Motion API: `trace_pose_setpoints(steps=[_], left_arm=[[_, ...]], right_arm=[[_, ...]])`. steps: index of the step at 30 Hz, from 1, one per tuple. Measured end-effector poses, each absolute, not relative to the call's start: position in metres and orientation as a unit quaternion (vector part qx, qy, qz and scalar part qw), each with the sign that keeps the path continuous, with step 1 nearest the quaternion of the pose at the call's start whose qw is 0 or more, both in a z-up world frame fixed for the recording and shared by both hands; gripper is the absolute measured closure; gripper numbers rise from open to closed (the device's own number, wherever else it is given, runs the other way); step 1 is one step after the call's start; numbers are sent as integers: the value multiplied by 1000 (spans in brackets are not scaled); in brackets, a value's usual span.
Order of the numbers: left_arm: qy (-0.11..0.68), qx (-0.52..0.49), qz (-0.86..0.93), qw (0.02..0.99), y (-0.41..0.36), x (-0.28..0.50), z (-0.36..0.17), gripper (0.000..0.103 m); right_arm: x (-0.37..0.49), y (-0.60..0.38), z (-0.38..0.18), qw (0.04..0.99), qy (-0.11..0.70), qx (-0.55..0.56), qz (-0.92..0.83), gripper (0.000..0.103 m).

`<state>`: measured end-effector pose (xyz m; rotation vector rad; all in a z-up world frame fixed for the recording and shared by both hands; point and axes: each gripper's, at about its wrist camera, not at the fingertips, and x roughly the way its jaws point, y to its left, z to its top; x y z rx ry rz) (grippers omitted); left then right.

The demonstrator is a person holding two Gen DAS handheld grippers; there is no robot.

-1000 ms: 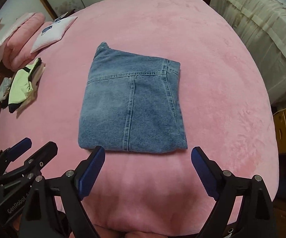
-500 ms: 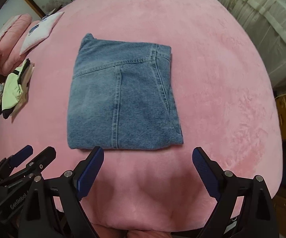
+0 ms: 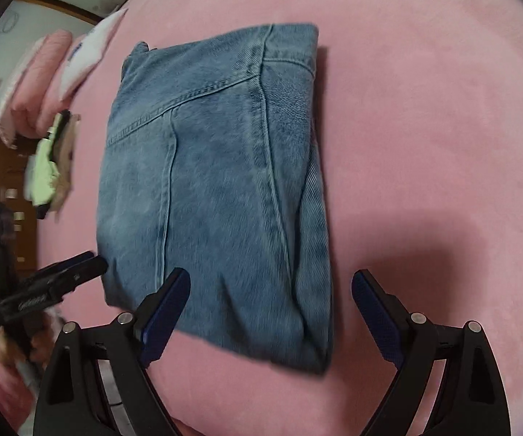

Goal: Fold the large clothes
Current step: 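Grasp the denim bundle edge with both tools and lift it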

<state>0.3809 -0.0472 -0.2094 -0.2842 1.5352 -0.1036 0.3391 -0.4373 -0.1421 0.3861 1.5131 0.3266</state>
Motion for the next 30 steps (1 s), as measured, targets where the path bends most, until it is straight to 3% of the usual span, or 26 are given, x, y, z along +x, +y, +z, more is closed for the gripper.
trace_pose_setpoints(steps=[6, 13, 16, 18, 23, 25, 30], left_arm=[[692, -156, -99, 698, -30, 420, -238, 29], [692, -242, -117, 670, -7, 452, -274, 21], [688, -216, -99, 686, -14, 462, -273, 22], [681, -197, -86, 700, -19, 459, -267, 27], [657, -178, -53, 731, -26, 447, -242, 60], [646, -155, -43, 747, -35, 441, -227, 67], [624, -143, -55, 766, -39, 415, -187, 72]], right_arm=[[377, -449, -186, 649, 693, 248, 196, 32], [414, -451, -219, 611, 696, 309, 217, 33], [422, -449, -220, 608, 701, 309, 210, 35], [421, -448, -211, 625, 693, 297, 204, 48], [412, -437, -176, 678, 672, 223, 199, 70], [401, -431, -158, 699, 661, 195, 192, 77], [365, -429, -118, 737, 635, 150, 178, 84]])
